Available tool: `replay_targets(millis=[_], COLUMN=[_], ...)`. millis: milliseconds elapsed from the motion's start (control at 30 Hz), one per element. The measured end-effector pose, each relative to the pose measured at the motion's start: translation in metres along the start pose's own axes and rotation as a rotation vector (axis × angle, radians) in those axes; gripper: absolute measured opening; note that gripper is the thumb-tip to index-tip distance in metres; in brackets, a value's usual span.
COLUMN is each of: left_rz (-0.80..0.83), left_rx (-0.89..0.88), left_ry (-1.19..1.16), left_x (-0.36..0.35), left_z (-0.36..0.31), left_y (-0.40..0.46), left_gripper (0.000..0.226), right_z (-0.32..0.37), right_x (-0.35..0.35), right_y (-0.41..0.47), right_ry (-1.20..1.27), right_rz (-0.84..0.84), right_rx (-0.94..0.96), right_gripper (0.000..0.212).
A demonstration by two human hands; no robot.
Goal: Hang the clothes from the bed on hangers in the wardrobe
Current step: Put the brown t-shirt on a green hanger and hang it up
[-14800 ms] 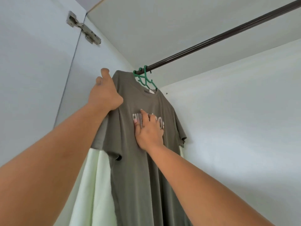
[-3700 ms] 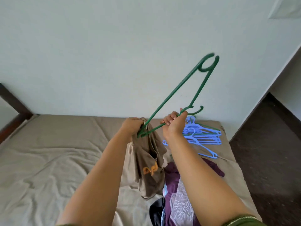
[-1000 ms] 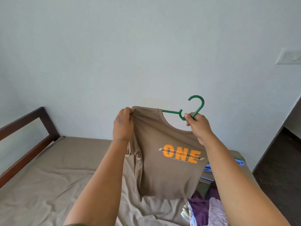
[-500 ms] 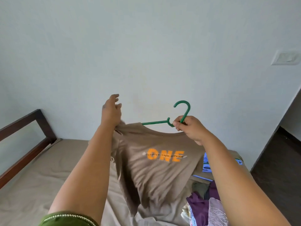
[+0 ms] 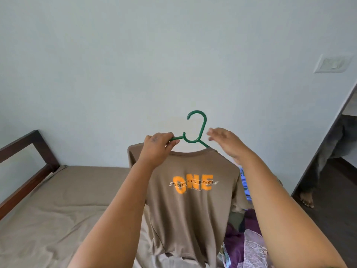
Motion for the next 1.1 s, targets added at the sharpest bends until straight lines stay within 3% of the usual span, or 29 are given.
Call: replay_targets(millis=[100,200,300,367,500,567,667,767,833,900,1000,1033,1100], left_rz=[-0.016,-0.028,-0.017,-0.025,-0.002,0.009,0.01,0.003,-0.028,-0.083,-0.138,-0.128,-0.095], left_rx=[-0.004,0.024,0.043,0.053,0.089,0.118,0.188,0.261,0.311,0.366,0.373,0.354,0.324], left_ry=[-0.002,-0.001,0.005,0.006,-0.042,-0.065,-0.055,0.0,0.021,0.03,-0.057,-0.077,-0.078], left_x=[0.001,0.0,-0.001,-0.002,-0.001,0.0,0.002,0.004,0.005,0.008,0.016,0.017,0.02], left_z=[0.006,0.014,0.023,0.029,0.041,0.046,0.05,0.053,0.056,0.058,0.062,0.062,0.063], left_y=[-0.001,-0.002,-0.005,-0.009,-0.018,-0.023,-0.029,-0.034,-0.037,-0.039,-0.042,-0.044,-0.047], left_gripper=[0.03,0.029,0.028,0.029,0.032,0.036,0.039,0.04,0.038,0.037,0.041,0.042,0.04], right_z=[-0.031,-0.054,-0.061,-0.059,-0.054,-0.052,-0.05,-0.03,-0.013,-0.004,-0.009,-0.013,-0.019], right_x=[0.02,0.005,-0.012,-0.017,-0.022,-0.028,-0.037,-0.044,-0.054,-0.064,-0.076,-0.074,-0.064], right_y=[-0.003,-0.003,0.004,0.009,0.021,0.029,0.043,0.036,0.021,0.008,0.003,0.006,0.012], right_ry=[-0.181,0.053,0.355,0.443,0.306,0.177,-0.053,-0.216,-0.195,-0.158,-0.268,-0.343,-0.367], right_rz=[0.115,0.325,0.356,0.378,0.339,0.253,0.022,-0.387,-0.543,-0.4,0.059,0.06,-0.165], right_rx=[-0.333,-0.471,-0.393,-0.364,-0.324,-0.316,-0.236,-0.025,0.209,0.383,0.221,0.19,0.275], right_gripper=[0.067,0.056,0.028,0.022,0.022,0.032,0.05,0.046,0.04,0.042,0.043,0.035,0.015])
Point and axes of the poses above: each hand's wrist, its own y-axis towards the middle knuckle, its own x-axis out of the back of the hand, z = x × y, the point moved 2 cm from there along y, towards the middle knuckle, and after that the axes turned 15 degrees about z, right-handed, at the moved point
